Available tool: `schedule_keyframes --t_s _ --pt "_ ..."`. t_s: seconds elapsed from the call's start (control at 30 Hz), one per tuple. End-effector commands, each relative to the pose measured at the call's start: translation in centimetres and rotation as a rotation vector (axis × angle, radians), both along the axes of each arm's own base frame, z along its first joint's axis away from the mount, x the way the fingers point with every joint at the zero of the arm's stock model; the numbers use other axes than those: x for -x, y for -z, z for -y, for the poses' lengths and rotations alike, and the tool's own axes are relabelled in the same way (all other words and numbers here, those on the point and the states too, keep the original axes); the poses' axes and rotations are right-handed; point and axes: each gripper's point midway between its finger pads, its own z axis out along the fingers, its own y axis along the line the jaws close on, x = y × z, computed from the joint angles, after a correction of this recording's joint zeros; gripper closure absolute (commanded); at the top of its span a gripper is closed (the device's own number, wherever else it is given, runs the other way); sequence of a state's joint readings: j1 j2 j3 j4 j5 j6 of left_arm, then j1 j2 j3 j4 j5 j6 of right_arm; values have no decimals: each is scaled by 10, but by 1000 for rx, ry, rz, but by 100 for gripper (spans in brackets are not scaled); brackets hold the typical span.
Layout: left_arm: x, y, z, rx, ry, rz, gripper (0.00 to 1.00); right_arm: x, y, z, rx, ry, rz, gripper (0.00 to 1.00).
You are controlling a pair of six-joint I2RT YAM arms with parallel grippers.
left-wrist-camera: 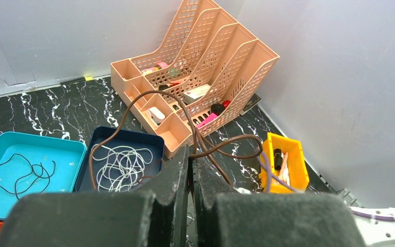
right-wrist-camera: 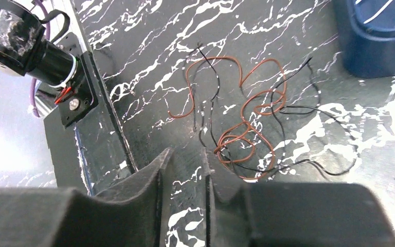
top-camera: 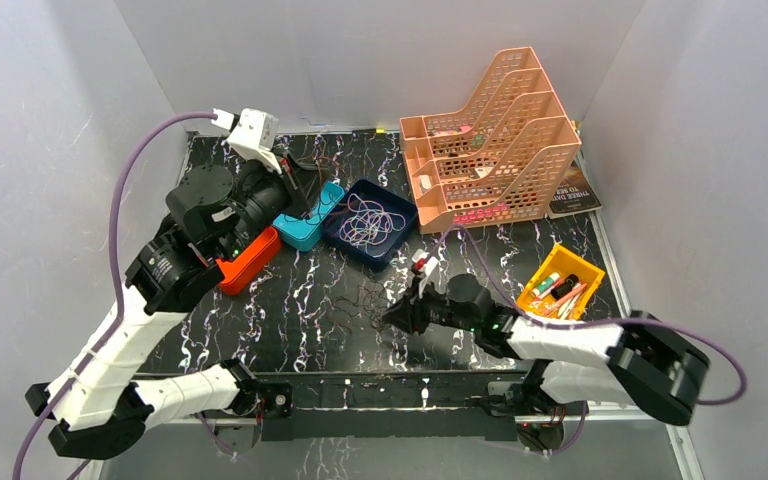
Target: Untangle the cables
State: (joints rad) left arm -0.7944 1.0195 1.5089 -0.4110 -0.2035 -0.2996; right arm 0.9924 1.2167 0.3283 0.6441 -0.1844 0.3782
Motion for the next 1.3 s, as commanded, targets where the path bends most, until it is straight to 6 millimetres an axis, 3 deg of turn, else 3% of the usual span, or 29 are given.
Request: schedule_keyframes --t_s 0.0,0.07,0.1,0.17,0.33,0.53,0.8,1.07,1.27 --pt "4 -20 0 15 20 48 100 -3 -18 23 28 67 55 61" --pt "5 -17 4 9 40 42 100 -8 -31 36 31 114 95 53" --pt "5 -14 6 6 48 36 100 -13 -52 38 1 144 129 50" --pt "5 -10 8 4 56 28 100 -20 -75 48 -25 202 182 42" --pt "6 -5 12 5 73 18 100 -27 -124 65 -82 271 289 34" --pt "14 -1 30 0 175 10 100 -17 -177 59 -177 190 402 20" --pt "21 7 46 20 265 -10 100 -9 -255 40 -360 79 711 17" --pt "28 9 57 20 336 -25 100 -16 -298 33 -365 72 1143 18" --pt "29 12 62 19 360 -40 100 -20 -303 23 -309 44 1325 15"
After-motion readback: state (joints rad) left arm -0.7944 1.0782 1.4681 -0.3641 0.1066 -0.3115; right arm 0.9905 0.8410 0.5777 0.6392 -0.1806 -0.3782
